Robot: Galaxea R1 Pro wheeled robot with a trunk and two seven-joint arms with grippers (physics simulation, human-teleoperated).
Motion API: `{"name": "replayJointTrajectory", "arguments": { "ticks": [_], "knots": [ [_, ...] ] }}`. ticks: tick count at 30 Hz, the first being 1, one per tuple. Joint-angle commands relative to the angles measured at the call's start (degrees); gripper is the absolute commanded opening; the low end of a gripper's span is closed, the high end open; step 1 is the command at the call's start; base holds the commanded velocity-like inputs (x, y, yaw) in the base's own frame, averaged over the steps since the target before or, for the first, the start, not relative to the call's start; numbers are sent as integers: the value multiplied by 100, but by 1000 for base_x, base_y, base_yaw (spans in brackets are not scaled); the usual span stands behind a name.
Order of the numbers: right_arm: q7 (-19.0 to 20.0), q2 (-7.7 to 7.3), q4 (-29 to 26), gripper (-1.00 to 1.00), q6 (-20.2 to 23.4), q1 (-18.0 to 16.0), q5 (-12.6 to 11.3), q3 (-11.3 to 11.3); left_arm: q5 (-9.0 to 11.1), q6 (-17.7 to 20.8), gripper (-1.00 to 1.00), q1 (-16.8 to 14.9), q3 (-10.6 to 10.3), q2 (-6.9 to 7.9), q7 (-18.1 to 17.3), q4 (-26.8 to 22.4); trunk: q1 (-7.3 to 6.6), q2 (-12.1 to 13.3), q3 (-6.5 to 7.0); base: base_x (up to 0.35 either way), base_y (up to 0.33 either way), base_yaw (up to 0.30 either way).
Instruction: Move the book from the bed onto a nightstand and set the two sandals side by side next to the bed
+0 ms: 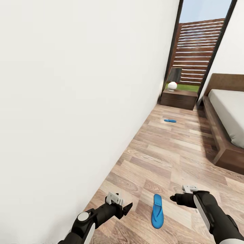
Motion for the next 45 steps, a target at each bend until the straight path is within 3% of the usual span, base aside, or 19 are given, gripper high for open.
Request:
{"name": "replayJointTrajectory", "arguments": {
  "ticks": [1,9,22,37,45],
  "knots": [
    [2,5,65,100,24,-4,-21,0,9,44,100,-2,6,-2,-21,-8,1,-4,-28,0,0,0],
    [0,9,670,100,14,-4,7,24,21,53,100,-2,12,-2,-21,154,22,-15,-205,0,0,0],
    [25,-6,695,100,19,-4,-13,24,23,53,100,-2,15,-2,-28,177,55,-32,-493,0,0,0],
    [1,14,213,100,31,-26,-40,22,20,53,100,-2,20,-2,-30,170,55,-32,-493,0,0,0],
    [14,19,214,100,36,-48,-31,24,15,53,100,-2,21,-2,-28,173,76,-43,-671,0,0,0]
  ]
}}
